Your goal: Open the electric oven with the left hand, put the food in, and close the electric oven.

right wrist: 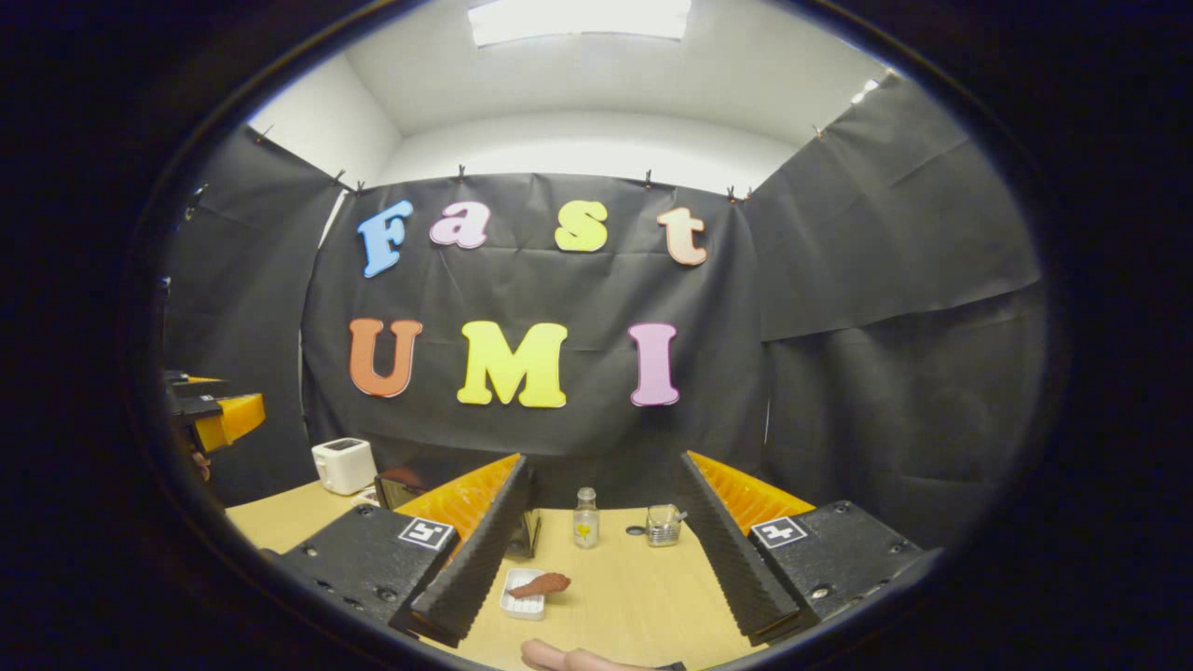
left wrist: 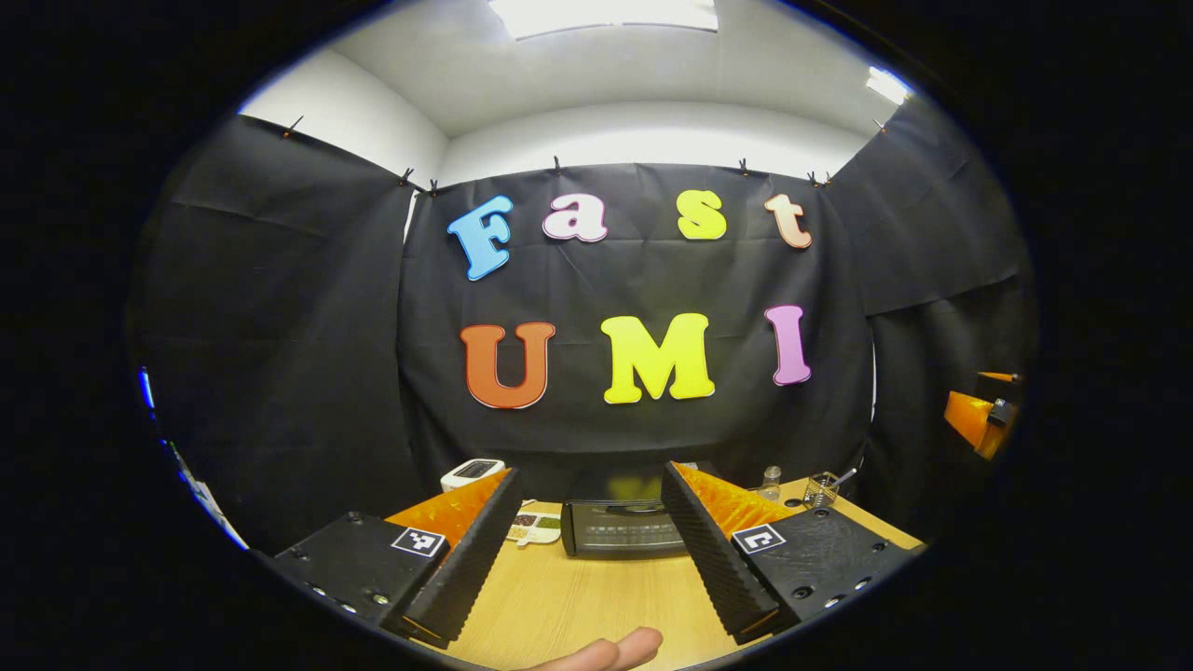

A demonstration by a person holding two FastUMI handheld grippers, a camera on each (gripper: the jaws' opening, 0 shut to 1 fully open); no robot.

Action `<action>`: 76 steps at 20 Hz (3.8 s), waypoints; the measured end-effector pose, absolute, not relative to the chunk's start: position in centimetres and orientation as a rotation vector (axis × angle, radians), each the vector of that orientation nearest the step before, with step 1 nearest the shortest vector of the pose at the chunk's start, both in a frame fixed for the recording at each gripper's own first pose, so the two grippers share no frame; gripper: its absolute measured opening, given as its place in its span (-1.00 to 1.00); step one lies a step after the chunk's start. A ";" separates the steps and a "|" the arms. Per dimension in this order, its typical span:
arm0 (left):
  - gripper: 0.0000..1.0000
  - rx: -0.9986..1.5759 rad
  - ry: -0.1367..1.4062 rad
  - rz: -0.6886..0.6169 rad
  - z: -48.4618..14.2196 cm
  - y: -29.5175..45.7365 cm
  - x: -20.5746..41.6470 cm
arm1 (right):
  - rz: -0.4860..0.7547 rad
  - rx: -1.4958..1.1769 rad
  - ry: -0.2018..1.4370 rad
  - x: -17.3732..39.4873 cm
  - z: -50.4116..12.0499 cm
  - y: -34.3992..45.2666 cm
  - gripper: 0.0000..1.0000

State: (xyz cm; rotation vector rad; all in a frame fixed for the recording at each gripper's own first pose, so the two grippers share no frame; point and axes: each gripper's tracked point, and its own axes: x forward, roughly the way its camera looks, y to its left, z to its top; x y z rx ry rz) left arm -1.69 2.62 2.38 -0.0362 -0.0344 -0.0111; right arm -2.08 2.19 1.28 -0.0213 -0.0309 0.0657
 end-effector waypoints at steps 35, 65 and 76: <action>0.72 -0.032 0.459 -0.179 -21.0 -8.5 29.1 | -0.050 0.047 -0.109 2.8 1.0 -9.3 0.93; 0.92 -0.026 0.588 -0.211 -32.3 -8.4 16.1 | -0.016 0.009 -0.102 -3.3 1.5 -6.6 1.00; 0.92 -0.032 0.576 -0.207 -35.9 -7.8 15.6 | 0.016 -0.006 -0.057 -2.4 0.0 -5.3 1.00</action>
